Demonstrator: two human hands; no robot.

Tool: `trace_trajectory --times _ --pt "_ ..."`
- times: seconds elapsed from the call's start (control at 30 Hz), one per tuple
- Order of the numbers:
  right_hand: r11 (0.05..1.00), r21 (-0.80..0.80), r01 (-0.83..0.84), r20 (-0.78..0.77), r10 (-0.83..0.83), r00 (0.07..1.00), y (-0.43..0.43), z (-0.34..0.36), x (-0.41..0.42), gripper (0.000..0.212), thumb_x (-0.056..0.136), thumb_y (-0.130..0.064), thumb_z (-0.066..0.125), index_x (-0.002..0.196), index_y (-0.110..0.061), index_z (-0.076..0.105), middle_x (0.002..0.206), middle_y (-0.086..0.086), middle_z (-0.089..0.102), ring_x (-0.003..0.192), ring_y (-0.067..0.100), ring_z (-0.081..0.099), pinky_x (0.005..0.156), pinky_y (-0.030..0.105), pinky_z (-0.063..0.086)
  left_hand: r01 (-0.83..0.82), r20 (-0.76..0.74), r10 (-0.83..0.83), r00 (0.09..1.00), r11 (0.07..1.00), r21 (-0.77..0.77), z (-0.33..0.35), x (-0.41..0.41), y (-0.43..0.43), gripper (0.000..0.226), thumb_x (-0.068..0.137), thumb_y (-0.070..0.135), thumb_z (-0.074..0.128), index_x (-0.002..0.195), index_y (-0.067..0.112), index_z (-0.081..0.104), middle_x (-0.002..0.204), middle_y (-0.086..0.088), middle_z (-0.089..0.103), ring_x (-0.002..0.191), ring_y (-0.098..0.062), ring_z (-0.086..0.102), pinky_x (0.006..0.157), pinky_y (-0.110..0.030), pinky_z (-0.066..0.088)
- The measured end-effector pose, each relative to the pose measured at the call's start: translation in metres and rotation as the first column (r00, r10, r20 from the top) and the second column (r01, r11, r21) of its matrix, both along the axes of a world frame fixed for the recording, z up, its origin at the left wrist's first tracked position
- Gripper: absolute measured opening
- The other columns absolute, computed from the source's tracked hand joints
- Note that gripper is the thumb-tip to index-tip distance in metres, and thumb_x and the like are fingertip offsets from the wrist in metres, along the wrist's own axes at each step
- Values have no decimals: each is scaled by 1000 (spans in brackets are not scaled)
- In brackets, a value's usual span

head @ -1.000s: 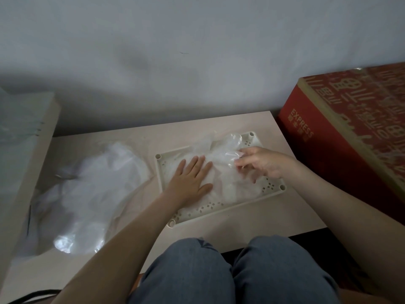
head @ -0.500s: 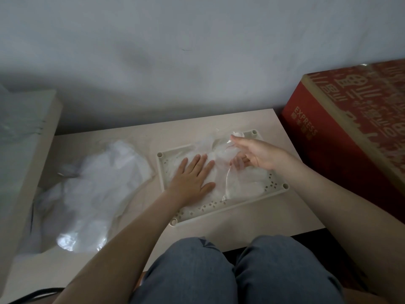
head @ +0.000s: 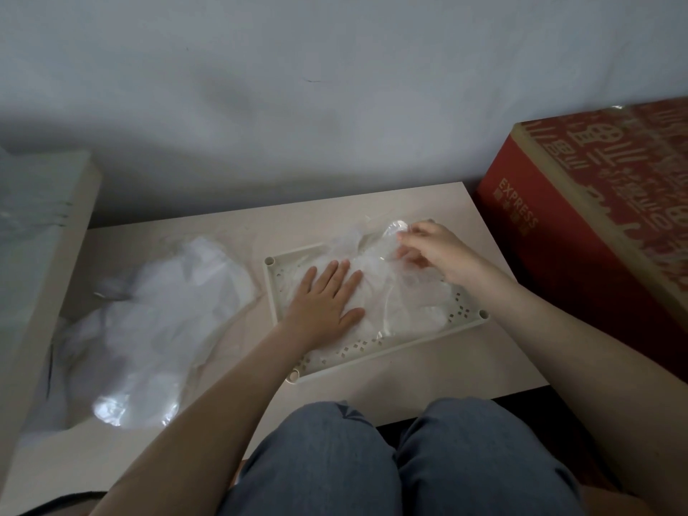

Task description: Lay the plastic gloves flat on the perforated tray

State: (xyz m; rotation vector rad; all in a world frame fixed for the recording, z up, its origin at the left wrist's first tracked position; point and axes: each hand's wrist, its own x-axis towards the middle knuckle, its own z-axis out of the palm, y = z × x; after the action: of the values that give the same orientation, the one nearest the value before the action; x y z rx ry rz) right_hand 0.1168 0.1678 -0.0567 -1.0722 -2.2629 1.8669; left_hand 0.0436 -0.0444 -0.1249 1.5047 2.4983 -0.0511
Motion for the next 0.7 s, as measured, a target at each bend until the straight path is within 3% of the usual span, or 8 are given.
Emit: trace_trajectory --times 0.07,0.17,0.23,0.3,0.4,0.5,0.6,0.7 --pt "995 1 -97 72 97 993 4 2 6 21 90 -28 64 84 -12 52 77 6 65 54 15 48 49 24 39 -4 0 4 1000 1000 3 0 0 0 87 72 65 -20 151 27 -14 160 -1 -17 147 -17 -16 116 -41 -13" --pt "961 70 -269 170 254 952 12 8 14 10 89 -20 65 92 -10 62 71 1 59 56 11 43 50 21 34 -4 2 4 1000 1000 4 -1 0 0 88 72 65 -20 151 27 -14 160 -1 -17 147 -17 -16 116 -41 -14" --pt "959 83 -270 148 257 955 16 9 17 11 89 -11 64 100 -11 64 74 0 61 64 12 48 52 21 34 -3 5 3 1000 1000 3 0 0 0 88 72 66 -19 151 27 -14 160 -1 -17 147 -17 -17 116 -41 -13" --pt "985 77 -157 32 154 987 18 10 18 14 90 -6 61 104 -8 62 74 1 60 61 9 48 53 21 35 -3 7 3 1000 1000 4 0 0 0 88 73 66 -19 151 28 -15 160 -1 -18 146 -17 -17 117 -41 -14" --pt "994 -112 -18 -157 0 988 20 11 21 5 93 -6 55 93 -8 59 71 5 60 57 11 46 53 21 40 -6 7 6 1000 1000 -3 -1 0 1 89 71 66 -20 151 28 -15 160 -1 -18 147 -17 -17 117 -41 -13" --pt "951 -278 -136 -103 111 988 20 12 29 8 94 -4 48 95 -9 54 75 6 67 63 14 52 57 24 42 -7 7 7 1000 1000 -4 -1 -1 1 89 71 66 -20 151 28 -14 160 -1 -17 147 -18 -16 117 -41 -13" --pt "968 -84 -237 31 240 970 16 9 33 31 86 8 45 112 -8 51 90 4 69 72 10 57 60 24 41 1 -1 -1 1000 1000 -11 -1 -1 1 85 76 67 -18 151 27 -15 160 -1 -18 147 -18 -17 117 -41 -13" --pt "957 129 -259 178 235 956 5 12 34 44 87 -9 57 127 -13 39 92 -4 57 80 10 53 66 24 40 4 -6 -4 1000 1000 -12 -1 -1 0 86 75 66 -19 151 27 -15 160 -1 -18 146 -18 -18 116 -41 -14"
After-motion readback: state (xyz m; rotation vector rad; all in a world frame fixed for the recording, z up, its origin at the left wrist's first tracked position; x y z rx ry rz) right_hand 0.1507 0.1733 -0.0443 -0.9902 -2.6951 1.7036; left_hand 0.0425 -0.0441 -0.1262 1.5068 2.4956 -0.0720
